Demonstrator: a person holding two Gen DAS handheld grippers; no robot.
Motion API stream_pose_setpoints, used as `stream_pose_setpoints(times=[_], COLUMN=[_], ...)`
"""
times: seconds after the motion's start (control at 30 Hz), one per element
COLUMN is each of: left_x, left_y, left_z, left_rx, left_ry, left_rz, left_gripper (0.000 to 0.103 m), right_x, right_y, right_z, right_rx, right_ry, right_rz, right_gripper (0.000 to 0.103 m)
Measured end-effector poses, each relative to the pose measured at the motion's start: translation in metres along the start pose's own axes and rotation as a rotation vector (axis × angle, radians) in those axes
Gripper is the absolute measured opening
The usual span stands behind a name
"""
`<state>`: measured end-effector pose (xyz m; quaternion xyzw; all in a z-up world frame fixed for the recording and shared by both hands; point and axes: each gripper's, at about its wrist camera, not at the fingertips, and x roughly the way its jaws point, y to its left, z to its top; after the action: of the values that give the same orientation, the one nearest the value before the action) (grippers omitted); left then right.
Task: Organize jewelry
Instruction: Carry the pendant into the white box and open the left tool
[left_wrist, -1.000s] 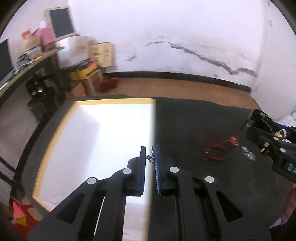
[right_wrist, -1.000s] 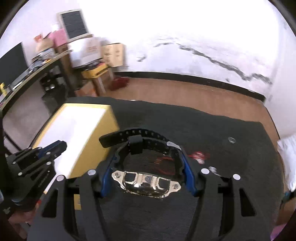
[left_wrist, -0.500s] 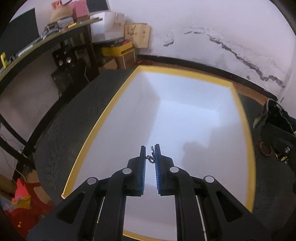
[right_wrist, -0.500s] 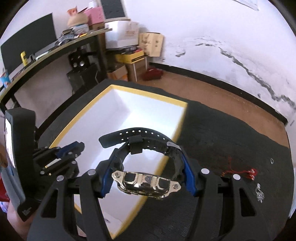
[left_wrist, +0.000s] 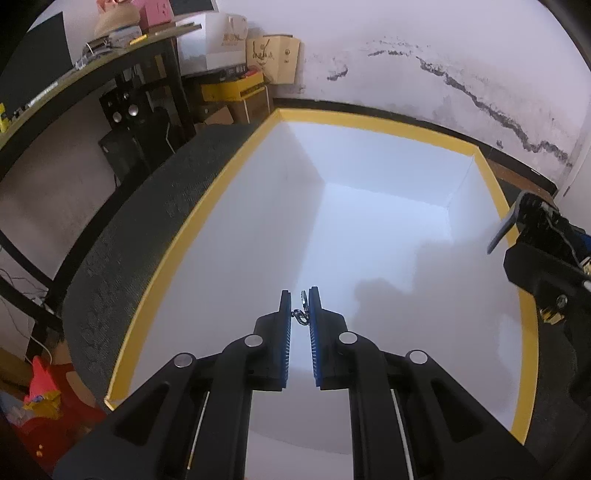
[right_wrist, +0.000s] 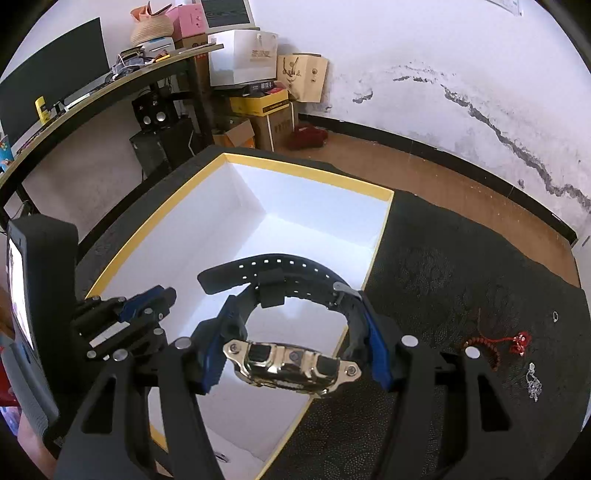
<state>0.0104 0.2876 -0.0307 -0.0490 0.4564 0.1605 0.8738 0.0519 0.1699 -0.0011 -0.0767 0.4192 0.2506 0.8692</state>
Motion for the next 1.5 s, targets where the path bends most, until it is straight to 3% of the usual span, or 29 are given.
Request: stream_pose_setpoints(times=[1.17,1.2,1.27,1.33,1.4,1.5], left_x=[0.015,0.015,0.015,0.009,0.002,0.002], left_y=[0.004,0.002,0.001,0.000,-0.001,-0.004], left_z=[-0.003,-0.004,-0.004,-0.003,-0.002,-0.004], left_rx=[0.019,0.025,0.032,0.026,0.026,0.040], left_ry=[0.044,0.041,0.042,0.021,-0.008,0.002], left_rz=[-0.008,-0.007,-0.005,-0.007,-0.006,-0.009], left_gripper=[0.012,0.014,0.031,0.071,0.083,0.086], right_x=[0.010,0.010,0.010,0.010,0.009,0.008], right_y=[0.001,0.001,0.000,0.000,-0.001,-0.001], right_z=[-0.004,-0.004,-0.004,-0.003,-0.002,0.001], right_rx=[-0.006,-0.003,-0.001,0.001,-0.001,-0.009], right_ry=[0.016,0.016,0.012,0.010,0.007,0.009], right_rz=[-0.007,-0.005,-0.007,-0.008,-0.010,-0.010], right_gripper=[0.061,0.061,0.061,0.061,0.061,0.061])
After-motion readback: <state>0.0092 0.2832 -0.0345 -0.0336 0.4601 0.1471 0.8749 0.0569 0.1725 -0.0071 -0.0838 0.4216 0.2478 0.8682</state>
